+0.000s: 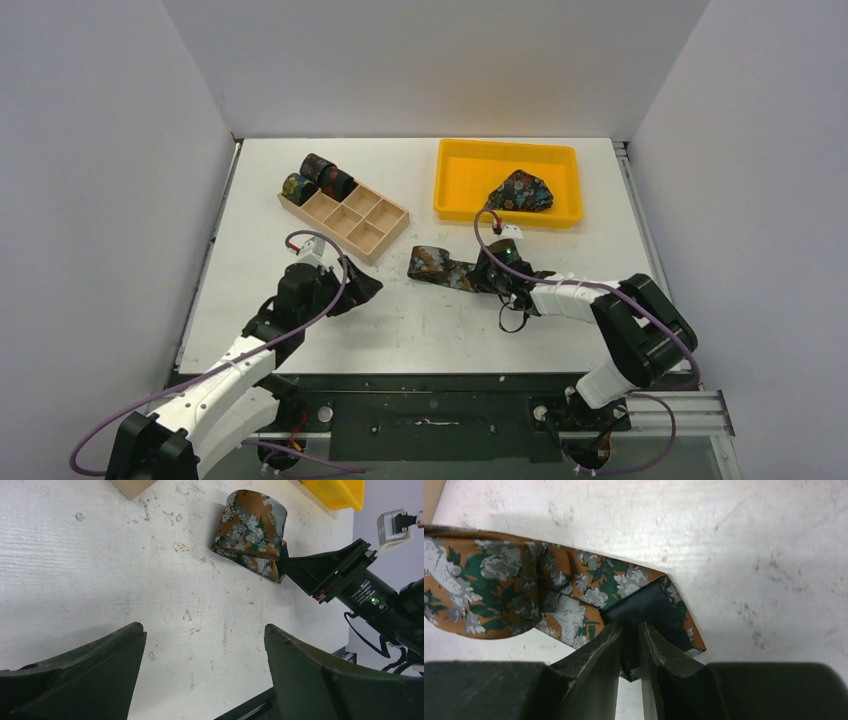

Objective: Roll the ties
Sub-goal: Roll the tie at the center of the board.

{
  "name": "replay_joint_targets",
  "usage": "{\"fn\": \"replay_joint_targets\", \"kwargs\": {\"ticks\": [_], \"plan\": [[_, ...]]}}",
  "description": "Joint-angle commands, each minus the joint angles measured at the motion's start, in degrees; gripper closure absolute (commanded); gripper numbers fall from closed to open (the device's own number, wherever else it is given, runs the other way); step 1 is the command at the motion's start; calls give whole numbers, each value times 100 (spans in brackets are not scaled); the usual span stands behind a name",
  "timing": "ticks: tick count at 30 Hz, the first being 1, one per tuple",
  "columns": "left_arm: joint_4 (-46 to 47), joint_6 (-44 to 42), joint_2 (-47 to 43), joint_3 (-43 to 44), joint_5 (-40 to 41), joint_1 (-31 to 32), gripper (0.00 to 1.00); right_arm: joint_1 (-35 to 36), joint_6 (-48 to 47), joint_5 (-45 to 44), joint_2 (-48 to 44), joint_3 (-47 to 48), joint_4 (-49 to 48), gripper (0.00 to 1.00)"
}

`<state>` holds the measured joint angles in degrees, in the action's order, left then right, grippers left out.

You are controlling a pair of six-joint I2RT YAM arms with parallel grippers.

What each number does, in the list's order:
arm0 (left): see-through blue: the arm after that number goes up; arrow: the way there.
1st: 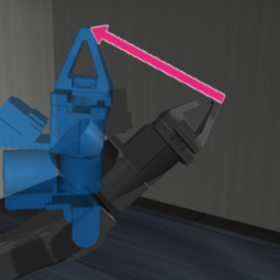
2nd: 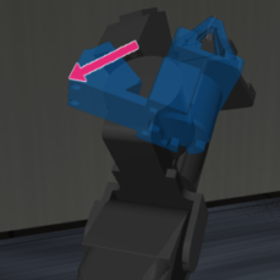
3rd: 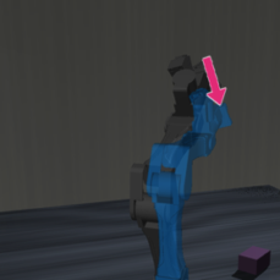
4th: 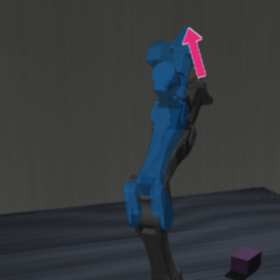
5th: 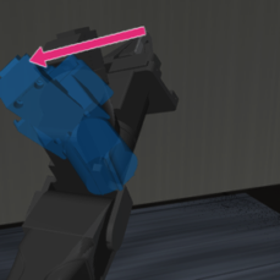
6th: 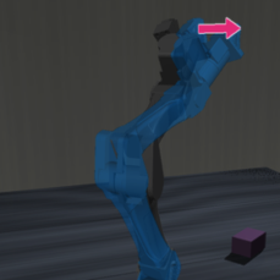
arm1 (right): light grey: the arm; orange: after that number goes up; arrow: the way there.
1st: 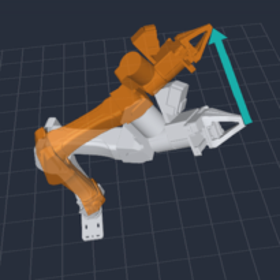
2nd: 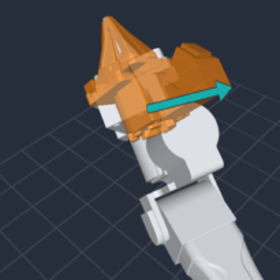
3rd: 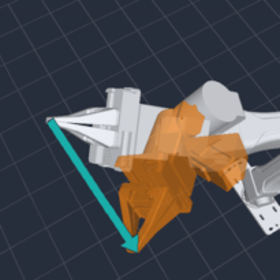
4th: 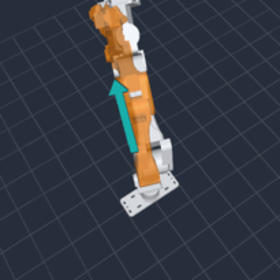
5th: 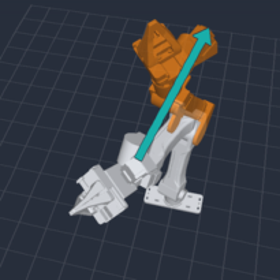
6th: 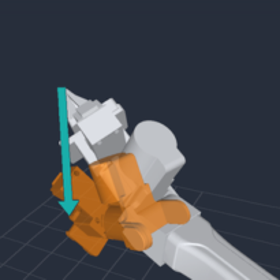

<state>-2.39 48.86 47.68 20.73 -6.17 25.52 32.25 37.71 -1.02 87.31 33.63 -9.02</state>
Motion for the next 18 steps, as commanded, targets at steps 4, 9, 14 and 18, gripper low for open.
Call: {"fn": "replay_joint_targets", "kwargs": {"ticks": [4,9,14,18], "plan": [[-55,5,-284,104,125,-2,13,-220,-180,-397,912,458,496,78],[-187,-78,-300,140,275,8,14,-230,-15,-637,1143,668,339,77],[-613,-255,-306,348,749,47,14,-244,-54,-607,1328,1206,465,72],[-1031,-401,-430,541,1105,63,9,-250,-143,-639,971,1383,682,61]]}}
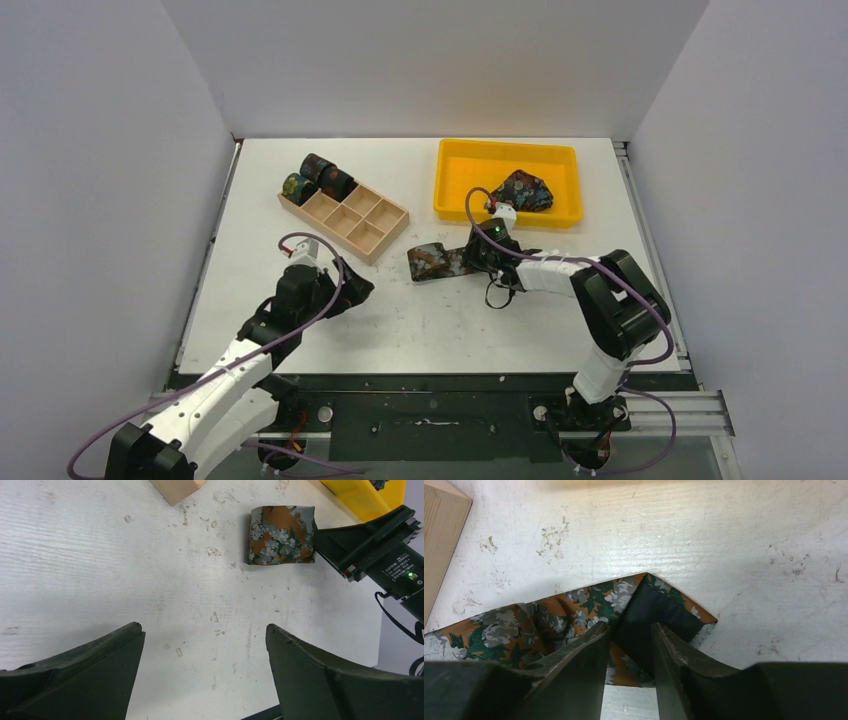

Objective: Roll the ties
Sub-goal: Roll the tie at the center of the board.

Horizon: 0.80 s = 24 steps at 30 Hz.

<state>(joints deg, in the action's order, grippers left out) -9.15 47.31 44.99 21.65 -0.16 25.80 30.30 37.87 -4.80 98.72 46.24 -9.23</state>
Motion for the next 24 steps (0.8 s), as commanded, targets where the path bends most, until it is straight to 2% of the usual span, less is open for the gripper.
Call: {"fn": "replay_joint_targets", "kwargs": {"ticks": [1,2,3,7,12,19,22,24], "plan": [[-395,-256,-200,475,563,32,5,-53,-183,-259,-306,157,761,59],[-403,-237,-228,480,590,23,0,-57,-211,-259,-429,202,825,56],[-344,-169,-257,466,582,23,3,-53,-236,-244,-541,252,890,55],[350,319,-264,197,301,-87,4,-39,-294,78,-828,390,974,53],[1550,485,70,-82,-528,-148,3,-41,-386,345,-594,801,1052,53],[1493,227,810,220,-557,266,0,-79,-262,433,-35,1413,1050,54],[1711,251,1030,236,-683,294,0,-210,-11,1034,-54,1189,745,52],[1873,257,1199,295,-793,298,2,-324,237,1415,-209,847,357,48]]}}
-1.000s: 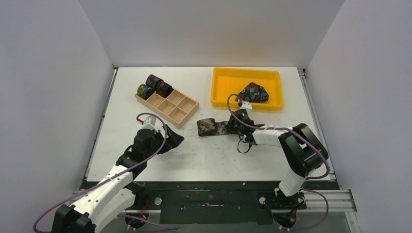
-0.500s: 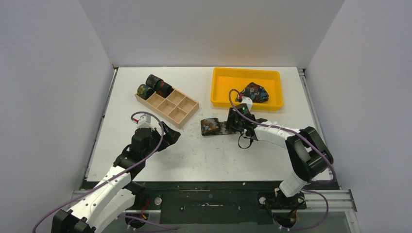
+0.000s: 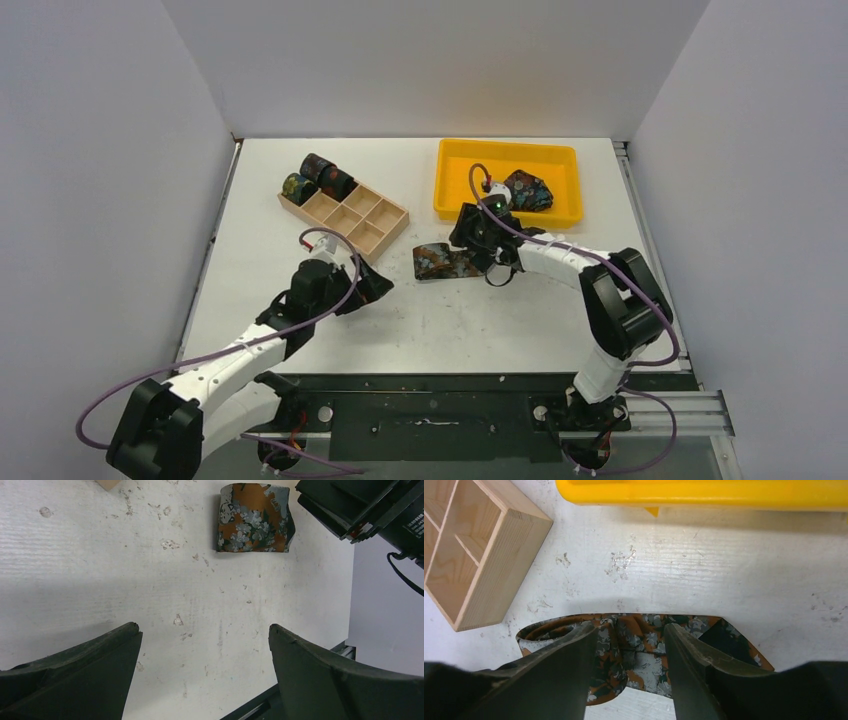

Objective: Roll the ties
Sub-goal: Roll the tie at the center of the board.

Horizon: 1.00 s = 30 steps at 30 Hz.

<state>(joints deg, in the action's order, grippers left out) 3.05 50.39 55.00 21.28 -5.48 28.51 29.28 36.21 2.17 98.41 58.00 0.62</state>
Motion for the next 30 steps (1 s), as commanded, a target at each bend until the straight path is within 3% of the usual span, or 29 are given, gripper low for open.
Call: {"fn": "replay_joint_targets", "kwargs": {"ticks": [1,6,12,30], "plan": [[716,-55,298,378,-319,28,2,-272,551,938,-274,-498,-922,44],[978,-51,802,671,-551,23,3,-513,926,1915,-390,-981,-1529,32],[1322,13,1305,895,-716,27,3,-609,1341,2678,-187,-1357,-2252,30],[1882,115,2340,1240,-909,23,3,-598,1407,3009,383,-1353,-2713,33]]}}
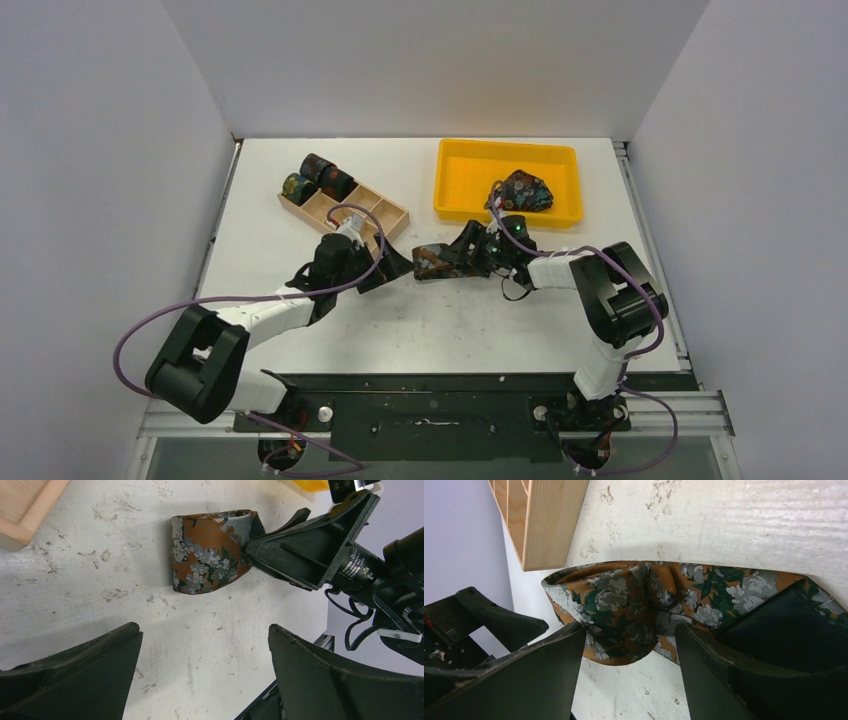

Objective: Roll the ties
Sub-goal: Roll the tie at the center of the board.

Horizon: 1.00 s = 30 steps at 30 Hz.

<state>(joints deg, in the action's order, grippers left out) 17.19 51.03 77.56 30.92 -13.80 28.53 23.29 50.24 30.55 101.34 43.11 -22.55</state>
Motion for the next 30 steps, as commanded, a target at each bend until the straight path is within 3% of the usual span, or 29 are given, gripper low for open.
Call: {"fn": "replay_joint_targets", "kwargs": {"ticks": [1,10,16,25,30], "plan": [[476,48,110,287,-74,21,3,15,41,219,108,136,-444,33],[592,37,318,344,-39,21,3,52,40,184,147,221,-440,32],[478,22,222,300,39,21,3,188,-1072,-489,-268,502,367,27],[535,102,-33,26,42,21,3,146,-2138,-78,-124,781,580,28],[624,165,-184,-136,0,21,3,12,-2170,330,-54,913,439,26]]}}
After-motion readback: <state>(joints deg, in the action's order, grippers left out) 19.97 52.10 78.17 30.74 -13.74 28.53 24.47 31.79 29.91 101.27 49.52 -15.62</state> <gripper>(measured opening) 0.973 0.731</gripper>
